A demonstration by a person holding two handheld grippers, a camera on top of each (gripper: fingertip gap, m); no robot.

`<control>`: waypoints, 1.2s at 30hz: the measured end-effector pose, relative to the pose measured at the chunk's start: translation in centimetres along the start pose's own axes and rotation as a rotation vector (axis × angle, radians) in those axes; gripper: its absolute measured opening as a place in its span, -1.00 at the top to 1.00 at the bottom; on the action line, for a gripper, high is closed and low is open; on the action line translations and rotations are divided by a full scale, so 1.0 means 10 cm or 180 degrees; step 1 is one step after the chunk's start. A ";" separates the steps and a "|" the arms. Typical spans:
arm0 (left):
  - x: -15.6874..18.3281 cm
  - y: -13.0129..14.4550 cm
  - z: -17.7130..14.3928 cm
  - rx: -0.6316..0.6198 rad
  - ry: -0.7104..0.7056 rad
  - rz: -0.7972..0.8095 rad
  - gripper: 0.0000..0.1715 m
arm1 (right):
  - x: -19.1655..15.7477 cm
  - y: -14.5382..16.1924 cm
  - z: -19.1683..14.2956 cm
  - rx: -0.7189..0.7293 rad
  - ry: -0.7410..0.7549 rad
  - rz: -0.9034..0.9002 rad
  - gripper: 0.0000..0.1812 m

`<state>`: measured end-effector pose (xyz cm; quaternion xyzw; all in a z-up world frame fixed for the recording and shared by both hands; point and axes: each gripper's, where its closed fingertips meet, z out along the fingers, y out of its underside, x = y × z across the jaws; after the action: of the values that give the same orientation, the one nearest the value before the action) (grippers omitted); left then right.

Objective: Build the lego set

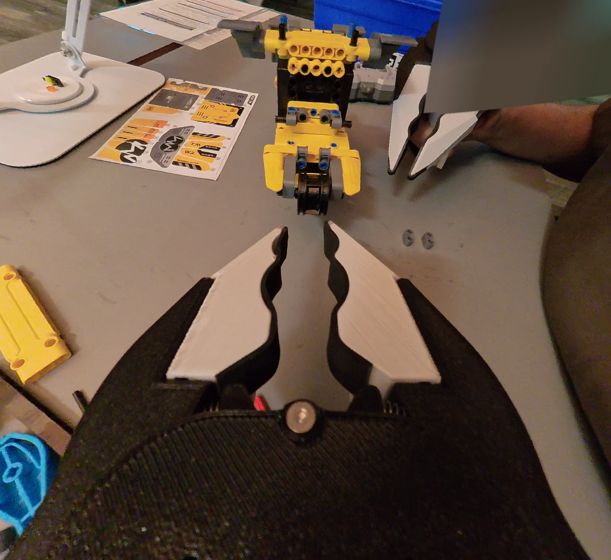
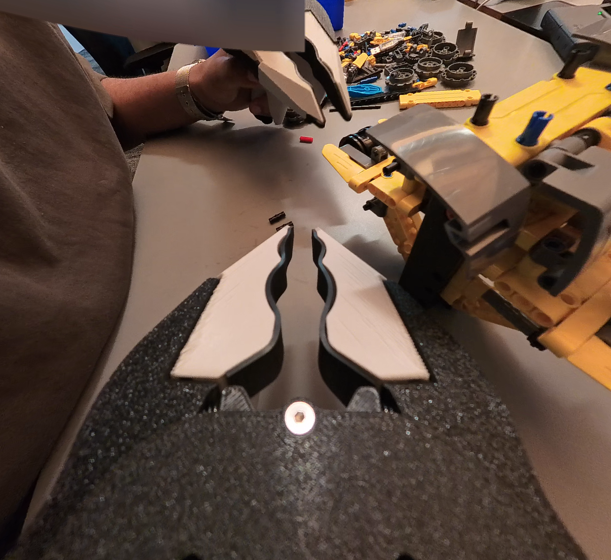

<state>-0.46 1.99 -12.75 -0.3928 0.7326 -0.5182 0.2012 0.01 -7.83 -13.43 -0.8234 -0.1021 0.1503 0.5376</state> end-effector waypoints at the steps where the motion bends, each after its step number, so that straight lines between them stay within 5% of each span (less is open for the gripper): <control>1: -0.01 -0.01 -0.01 0.0013 -0.0007 -0.0004 0.79 | 0.00 0.00 0.00 0.0003 0.0000 0.0002 0.89; 14: -0.31 -0.21 -0.34 0.0390 -0.0455 -0.0149 0.84 | 0.00 0.01 0.00 -0.0021 0.0020 -0.0028 0.88; 27: -1.22 -0.35 -1.62 0.0949 -0.2174 -0.0274 1.00 | 0.00 0.03 0.02 -0.0065 0.0060 -0.0071 0.88; 36: -1.42 -0.26 -2.00 0.1191 -0.2433 -0.0542 1.00 | -0.01 0.06 0.04 -0.0138 0.0113 -0.0161 0.88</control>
<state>-4.84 24.73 -4.29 -0.5721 0.4639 -0.4742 0.4823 -0.23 -7.72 -14.08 -0.8345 -0.1166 0.1197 0.5250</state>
